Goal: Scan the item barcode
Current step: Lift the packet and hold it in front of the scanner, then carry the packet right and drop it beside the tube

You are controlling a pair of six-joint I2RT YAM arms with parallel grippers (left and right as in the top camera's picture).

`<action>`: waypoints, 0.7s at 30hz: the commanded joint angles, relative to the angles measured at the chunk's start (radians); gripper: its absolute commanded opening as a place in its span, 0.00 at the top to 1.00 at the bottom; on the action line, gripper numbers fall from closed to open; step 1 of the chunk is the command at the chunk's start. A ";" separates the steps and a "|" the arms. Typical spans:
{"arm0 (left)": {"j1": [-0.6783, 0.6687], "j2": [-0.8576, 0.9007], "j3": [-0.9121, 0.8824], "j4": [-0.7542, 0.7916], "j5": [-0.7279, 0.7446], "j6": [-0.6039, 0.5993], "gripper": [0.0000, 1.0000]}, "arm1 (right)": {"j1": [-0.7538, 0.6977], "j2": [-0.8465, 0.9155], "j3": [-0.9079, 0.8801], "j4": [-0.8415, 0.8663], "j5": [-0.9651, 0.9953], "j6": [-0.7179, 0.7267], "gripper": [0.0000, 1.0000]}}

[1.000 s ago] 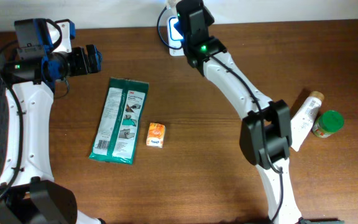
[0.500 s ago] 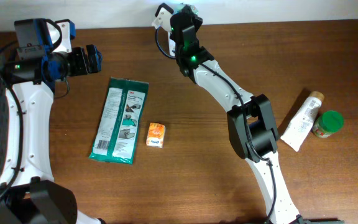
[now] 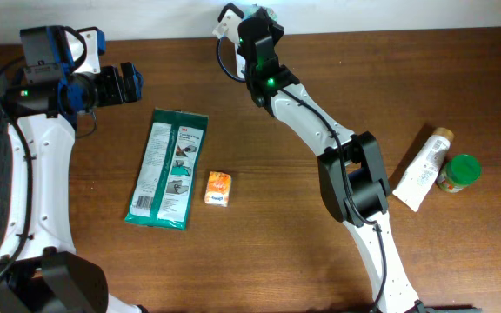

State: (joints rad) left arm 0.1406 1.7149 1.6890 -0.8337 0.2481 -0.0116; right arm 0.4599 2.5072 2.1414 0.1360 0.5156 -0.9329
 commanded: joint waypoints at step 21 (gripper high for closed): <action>0.000 -0.010 0.018 0.002 0.010 0.004 0.01 | -0.032 -0.564 0.023 -1.014 -0.436 1.097 0.96</action>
State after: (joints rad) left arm 0.1406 1.7149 1.6890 -0.8337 0.2481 -0.0116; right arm 0.4534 1.9900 2.1571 -0.7670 0.2440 -0.0292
